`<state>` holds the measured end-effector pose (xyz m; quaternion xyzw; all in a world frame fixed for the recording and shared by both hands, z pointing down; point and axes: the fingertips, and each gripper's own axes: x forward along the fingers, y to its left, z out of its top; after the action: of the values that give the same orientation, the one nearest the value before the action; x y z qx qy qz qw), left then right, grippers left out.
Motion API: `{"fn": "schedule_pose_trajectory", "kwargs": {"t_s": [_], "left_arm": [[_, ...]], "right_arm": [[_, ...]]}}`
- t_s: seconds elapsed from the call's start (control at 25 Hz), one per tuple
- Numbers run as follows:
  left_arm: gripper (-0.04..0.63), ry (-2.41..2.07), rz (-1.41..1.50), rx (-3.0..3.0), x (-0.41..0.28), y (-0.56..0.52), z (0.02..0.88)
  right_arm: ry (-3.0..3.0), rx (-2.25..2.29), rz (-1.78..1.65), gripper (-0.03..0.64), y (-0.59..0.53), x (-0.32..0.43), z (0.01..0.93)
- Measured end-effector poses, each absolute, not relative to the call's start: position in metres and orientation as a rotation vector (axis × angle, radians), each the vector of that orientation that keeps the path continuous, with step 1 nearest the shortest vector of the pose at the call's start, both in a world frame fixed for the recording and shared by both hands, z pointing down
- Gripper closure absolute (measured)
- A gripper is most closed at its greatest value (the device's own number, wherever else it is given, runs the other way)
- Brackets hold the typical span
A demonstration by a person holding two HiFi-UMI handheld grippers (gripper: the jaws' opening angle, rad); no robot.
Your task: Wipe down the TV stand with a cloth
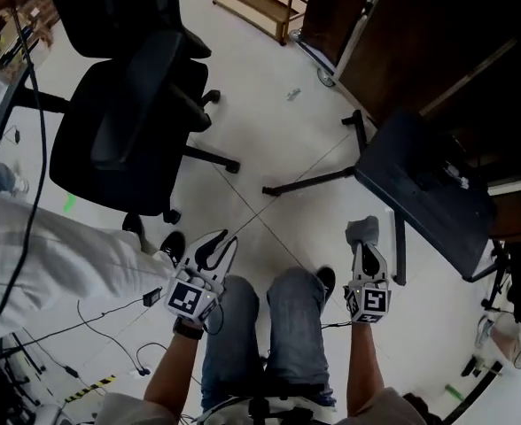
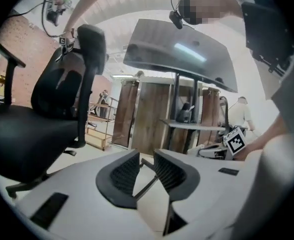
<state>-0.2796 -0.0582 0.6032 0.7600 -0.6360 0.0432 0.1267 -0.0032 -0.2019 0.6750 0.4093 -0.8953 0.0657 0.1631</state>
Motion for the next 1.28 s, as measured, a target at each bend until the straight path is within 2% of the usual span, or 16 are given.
{"fn": "schedule_pose_trajectory", "kwargs": {"t_s": [0.24,0.44,0.6,0.88,1.28], "left_arm": [[0.494,-1.611,0.158,2.398,-0.222,-0.008,0.370],[0.494,-1.392,0.194,2.613,-0.175,0.055,0.187],[0.494,-1.353,0.163,2.675,-0.145,0.126,0.066],[0.494,-1.405,0.099,2.767,-0.099,0.237,-0.068],[0.494,-1.371,0.021,2.823,-0.066,0.293,-0.097]], "right_arm": [[-2.399,1.556,0.169,0.601,-0.086,0.101,0.389],[-2.327,1.785,0.087,0.601,0.037,0.135,0.170],[-2.348,1.832,0.082,0.601,0.129,0.147,0.049],[-2.445,1.954,-0.092,0.601,0.257,0.177,-0.074],[-2.467,2.024,-0.163,0.601,0.330,0.193,-0.103]]}}
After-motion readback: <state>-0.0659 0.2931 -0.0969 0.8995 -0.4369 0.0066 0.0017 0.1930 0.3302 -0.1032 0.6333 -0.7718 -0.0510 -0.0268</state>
